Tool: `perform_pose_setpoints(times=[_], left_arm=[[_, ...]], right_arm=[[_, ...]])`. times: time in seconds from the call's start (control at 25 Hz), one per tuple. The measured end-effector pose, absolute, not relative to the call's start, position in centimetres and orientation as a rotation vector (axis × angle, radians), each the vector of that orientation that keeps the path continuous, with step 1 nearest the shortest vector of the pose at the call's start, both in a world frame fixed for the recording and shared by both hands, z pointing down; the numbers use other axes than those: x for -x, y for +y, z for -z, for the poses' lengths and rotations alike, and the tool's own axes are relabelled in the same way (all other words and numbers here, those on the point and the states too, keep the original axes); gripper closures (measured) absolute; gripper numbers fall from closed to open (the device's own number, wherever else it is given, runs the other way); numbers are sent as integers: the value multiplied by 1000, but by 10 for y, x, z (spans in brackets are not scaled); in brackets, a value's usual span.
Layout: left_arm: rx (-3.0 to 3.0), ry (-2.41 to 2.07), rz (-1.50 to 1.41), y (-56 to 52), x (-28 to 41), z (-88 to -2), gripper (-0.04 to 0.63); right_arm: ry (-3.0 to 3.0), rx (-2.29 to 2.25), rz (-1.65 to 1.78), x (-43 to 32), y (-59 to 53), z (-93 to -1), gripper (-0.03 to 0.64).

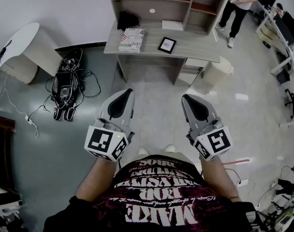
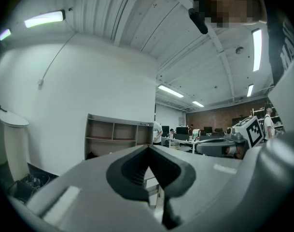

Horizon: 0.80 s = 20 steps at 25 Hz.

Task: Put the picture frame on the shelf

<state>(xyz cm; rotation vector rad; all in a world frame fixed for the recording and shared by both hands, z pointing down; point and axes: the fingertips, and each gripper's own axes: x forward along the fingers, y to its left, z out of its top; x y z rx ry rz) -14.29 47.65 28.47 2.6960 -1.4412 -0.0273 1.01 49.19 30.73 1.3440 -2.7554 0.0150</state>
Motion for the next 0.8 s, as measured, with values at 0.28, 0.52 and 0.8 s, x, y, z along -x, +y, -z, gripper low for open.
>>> perform_pose_setpoints(times=[0.28,0.52,0.8], left_arm=[[-2730,-1416,21,487,164,-282,595],[-2760,-1465,-22,491,185,-290,595],[-2721,-1451,11,480,187,-301,595]], right_arm=[[-2750,-1386,-33,14,504,-306,592],[-2727,-1441,-91,20,517,-310,591],[-2690,-1403,-66,19,508,-314,591]])
